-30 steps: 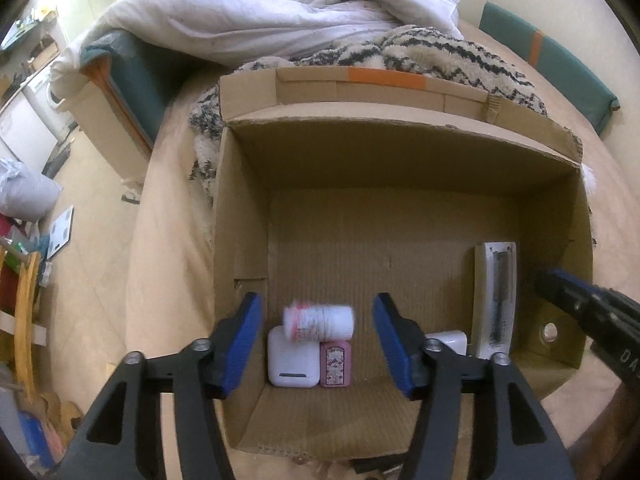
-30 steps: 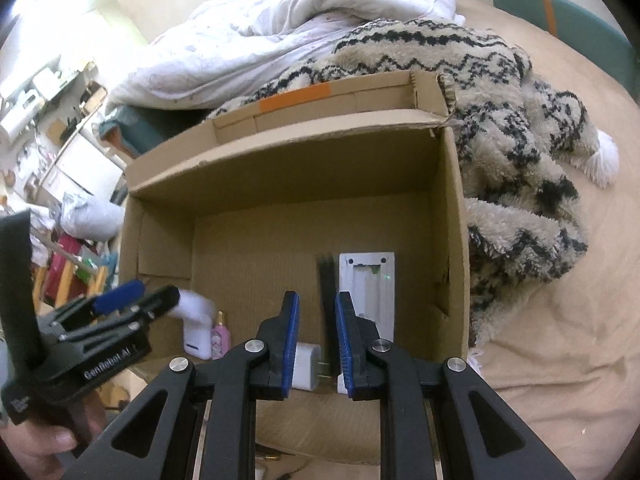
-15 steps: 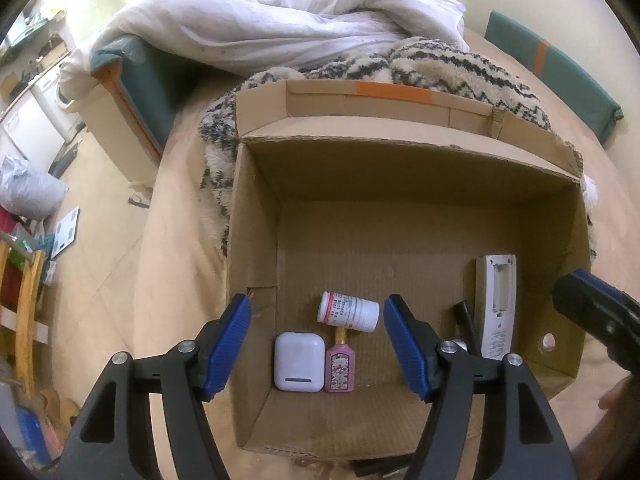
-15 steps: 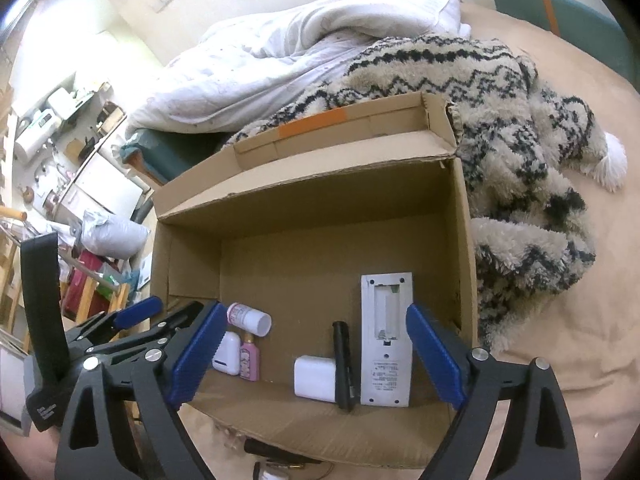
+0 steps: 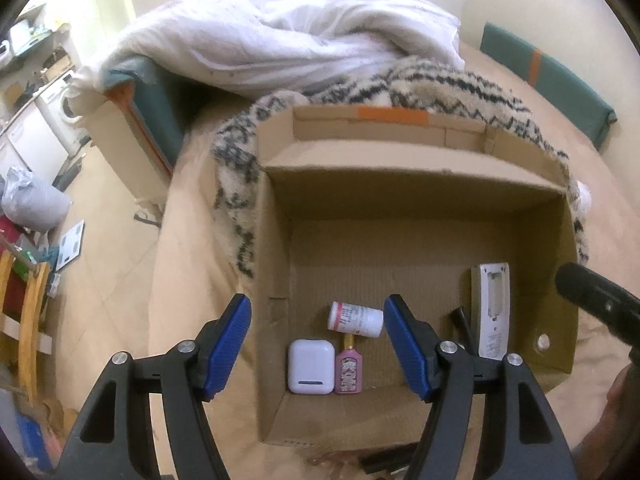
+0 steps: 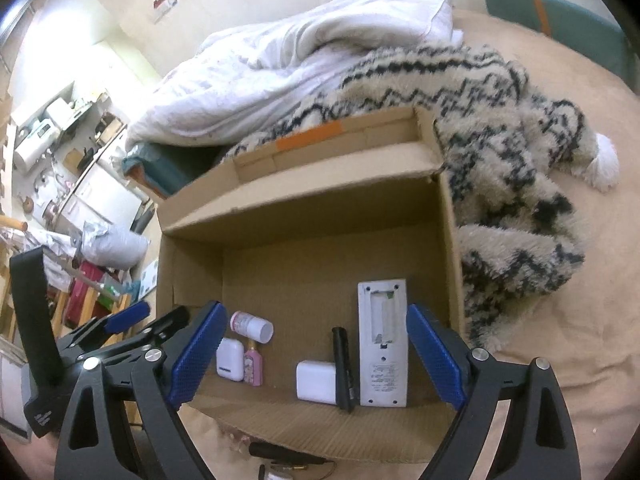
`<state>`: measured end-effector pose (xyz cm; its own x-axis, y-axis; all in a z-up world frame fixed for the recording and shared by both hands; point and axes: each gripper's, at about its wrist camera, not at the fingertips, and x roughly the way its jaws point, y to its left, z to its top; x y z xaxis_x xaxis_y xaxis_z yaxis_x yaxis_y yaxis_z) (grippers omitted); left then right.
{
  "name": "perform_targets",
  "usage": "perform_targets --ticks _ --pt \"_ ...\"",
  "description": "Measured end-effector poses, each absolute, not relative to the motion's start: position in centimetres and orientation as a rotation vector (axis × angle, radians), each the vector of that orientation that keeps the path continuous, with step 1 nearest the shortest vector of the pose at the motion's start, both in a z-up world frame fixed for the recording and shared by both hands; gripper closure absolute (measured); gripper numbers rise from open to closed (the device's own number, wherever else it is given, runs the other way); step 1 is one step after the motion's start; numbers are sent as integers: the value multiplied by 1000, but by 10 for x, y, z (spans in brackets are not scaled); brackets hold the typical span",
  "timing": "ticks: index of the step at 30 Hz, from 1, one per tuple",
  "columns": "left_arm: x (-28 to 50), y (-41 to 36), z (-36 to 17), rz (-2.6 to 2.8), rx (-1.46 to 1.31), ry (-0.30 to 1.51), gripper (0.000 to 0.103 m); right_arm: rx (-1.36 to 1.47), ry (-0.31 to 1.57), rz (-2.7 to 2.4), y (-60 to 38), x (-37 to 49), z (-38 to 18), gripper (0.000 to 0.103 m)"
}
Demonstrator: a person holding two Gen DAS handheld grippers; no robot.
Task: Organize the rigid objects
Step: 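Withdraw both grippers from the box toward the remaining items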
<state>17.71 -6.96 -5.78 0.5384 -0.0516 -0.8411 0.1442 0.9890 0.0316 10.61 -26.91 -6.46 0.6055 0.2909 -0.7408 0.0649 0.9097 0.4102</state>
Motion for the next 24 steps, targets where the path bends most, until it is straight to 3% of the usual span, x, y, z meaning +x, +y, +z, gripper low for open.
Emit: perform_targets --ticks 10,16,24 --pt "160 -41 -33 -70 50 962 37 427 895 174 -267 82 -47 6" --pt "140 -23 -45 -45 33 1022 37 411 893 179 -271 60 -38 6" --pt "126 -2 -71 4 -21 1141 37 451 1020 156 -282 34 -67 6"
